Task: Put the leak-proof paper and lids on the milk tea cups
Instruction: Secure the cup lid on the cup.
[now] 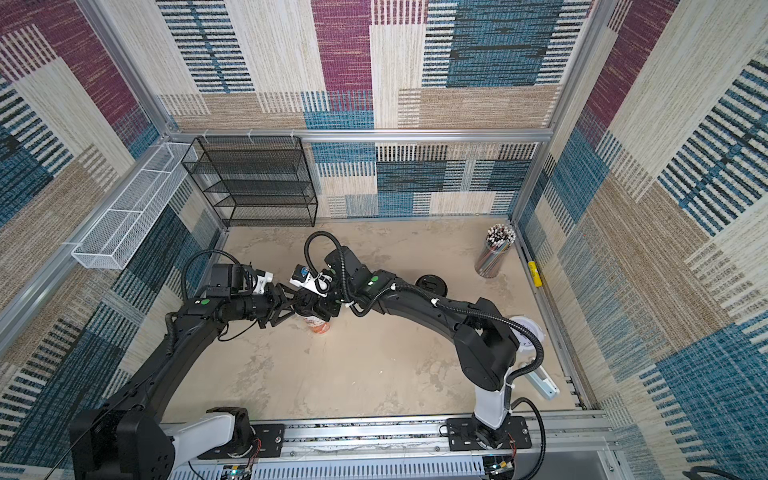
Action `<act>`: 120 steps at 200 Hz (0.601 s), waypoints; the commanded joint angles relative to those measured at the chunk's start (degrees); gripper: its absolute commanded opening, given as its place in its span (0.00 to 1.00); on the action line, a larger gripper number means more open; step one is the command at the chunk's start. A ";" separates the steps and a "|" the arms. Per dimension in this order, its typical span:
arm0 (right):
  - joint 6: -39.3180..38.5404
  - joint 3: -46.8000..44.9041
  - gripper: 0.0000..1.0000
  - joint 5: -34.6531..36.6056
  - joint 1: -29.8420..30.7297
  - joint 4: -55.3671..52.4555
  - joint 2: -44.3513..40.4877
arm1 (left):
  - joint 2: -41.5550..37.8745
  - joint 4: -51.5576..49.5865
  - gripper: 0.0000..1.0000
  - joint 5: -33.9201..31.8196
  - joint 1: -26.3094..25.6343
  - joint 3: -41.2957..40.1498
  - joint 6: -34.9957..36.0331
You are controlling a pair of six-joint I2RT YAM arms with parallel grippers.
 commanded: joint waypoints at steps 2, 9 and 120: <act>0.15 -0.39 0.80 0.56 0.21 -7.18 0.31 | 1.30 -4.50 0.52 -3.11 -0.96 -1.26 4.02; 0.38 -0.13 0.80 0.54 0.21 -7.05 0.19 | 1.58 -5.16 0.51 -3.67 -1.12 -1.64 4.35; 18.52 7.87 0.91 -0.96 -1.19 -0.50 -6.63 | 2.48 -8.74 0.52 -7.37 -1.38 -2.50 6.47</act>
